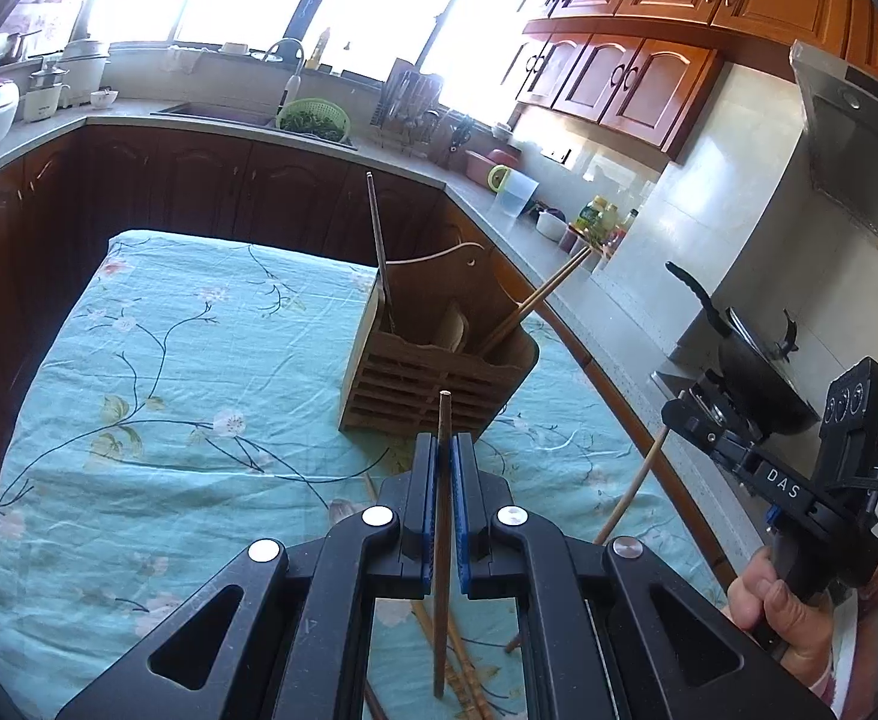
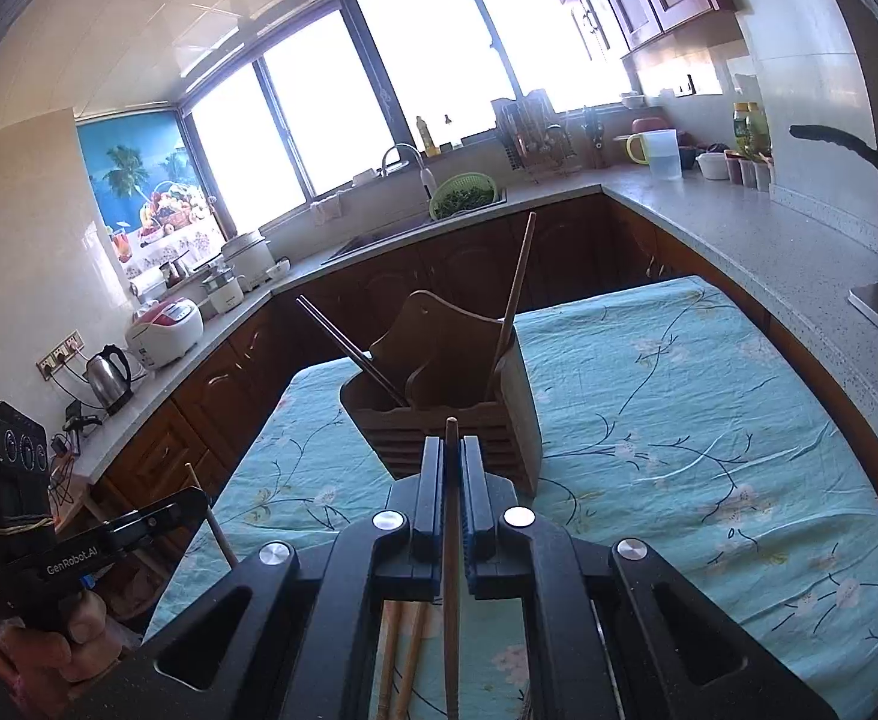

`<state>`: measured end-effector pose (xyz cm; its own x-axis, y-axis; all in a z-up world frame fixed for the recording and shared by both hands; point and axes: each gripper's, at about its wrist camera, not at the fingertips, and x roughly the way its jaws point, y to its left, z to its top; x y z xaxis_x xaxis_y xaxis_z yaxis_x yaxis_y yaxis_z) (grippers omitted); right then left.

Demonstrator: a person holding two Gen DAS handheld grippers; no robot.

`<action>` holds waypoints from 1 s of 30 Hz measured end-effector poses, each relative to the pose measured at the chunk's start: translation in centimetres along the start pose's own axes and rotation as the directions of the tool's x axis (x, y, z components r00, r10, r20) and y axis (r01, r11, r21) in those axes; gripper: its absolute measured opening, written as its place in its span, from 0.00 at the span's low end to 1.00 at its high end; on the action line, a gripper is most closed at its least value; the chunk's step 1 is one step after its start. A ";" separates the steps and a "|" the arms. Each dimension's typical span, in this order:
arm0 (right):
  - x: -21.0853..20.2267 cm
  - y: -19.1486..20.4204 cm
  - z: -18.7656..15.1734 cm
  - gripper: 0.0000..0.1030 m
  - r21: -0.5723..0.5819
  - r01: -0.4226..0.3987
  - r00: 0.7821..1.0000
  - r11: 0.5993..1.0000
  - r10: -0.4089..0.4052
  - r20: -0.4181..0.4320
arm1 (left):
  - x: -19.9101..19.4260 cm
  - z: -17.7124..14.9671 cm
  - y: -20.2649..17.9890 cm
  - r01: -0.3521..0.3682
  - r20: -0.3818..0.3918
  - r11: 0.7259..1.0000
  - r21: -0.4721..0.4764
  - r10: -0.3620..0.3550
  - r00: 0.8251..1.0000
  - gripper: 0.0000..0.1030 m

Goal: Organize utensils
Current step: 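Lift both chopsticks and carry them toward the wooden holder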

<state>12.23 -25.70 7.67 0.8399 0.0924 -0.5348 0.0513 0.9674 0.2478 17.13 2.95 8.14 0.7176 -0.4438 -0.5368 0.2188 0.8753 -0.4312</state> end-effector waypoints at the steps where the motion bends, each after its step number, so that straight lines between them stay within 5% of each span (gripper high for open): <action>1: -0.1 0.0 0.1 0.05 0.002 0.001 1.000 1.000 -0.001 0.005 | -0.2 0.1 0.0 0.003 0.006 1.000 0.001 -0.003 1.000 0.03; 30: -0.6 0.3 5.8 0.05 -0.006 -0.002 0.990 1.000 0.003 0.144 | -1.7 4.8 -0.2 0.000 0.178 0.998 0.066 -0.012 0.984 0.03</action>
<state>14.89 -26.83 12.73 0.9092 0.0604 -0.4119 0.0460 0.9688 0.2437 19.03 4.39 12.61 0.8214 -0.4129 -0.3935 0.2620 0.8859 -0.3827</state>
